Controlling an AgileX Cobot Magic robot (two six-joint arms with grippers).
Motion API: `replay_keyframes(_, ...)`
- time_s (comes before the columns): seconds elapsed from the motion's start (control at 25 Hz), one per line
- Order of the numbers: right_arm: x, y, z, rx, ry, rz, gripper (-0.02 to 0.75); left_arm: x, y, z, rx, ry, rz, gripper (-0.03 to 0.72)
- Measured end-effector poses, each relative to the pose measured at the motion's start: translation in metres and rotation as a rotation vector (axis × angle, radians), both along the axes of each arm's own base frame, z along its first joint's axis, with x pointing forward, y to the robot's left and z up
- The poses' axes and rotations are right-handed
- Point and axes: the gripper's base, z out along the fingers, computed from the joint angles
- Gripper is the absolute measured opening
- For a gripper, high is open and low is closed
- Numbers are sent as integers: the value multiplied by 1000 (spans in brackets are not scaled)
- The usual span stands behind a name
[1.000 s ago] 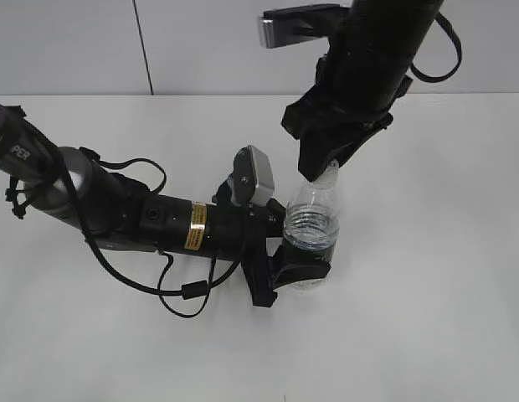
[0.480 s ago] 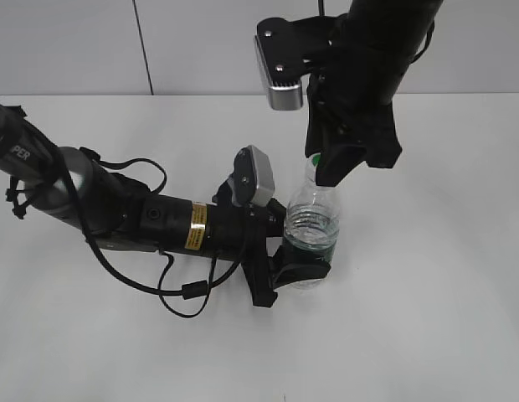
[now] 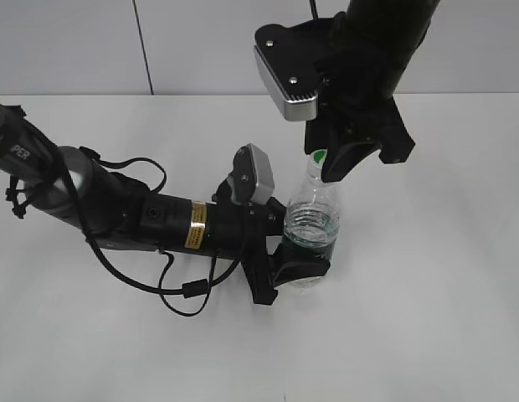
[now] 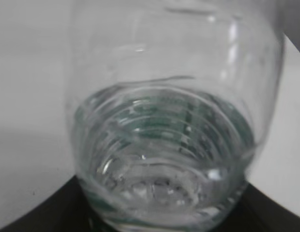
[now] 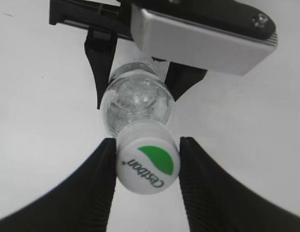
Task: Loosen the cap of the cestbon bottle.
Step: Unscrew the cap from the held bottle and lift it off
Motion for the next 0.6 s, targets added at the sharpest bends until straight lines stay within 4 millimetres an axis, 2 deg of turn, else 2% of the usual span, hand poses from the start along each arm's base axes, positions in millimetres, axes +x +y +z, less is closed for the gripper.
replay_keyframes(0.24,1,3,25,70,-37,-93,505,0,0,0,3,1,2,412)
replay_keyframes(0.36,-3,3,34,114,-13,-181,536,0,0,0,3,0,0,412)
replay_keyframes(0.48,-4,3,37,144,56,-414,543,0,0,0,3,0,0,412)
replay_keyframes(0.6,-5,3,38,176,168,-771,545,0,0,0,3,0,0,412)
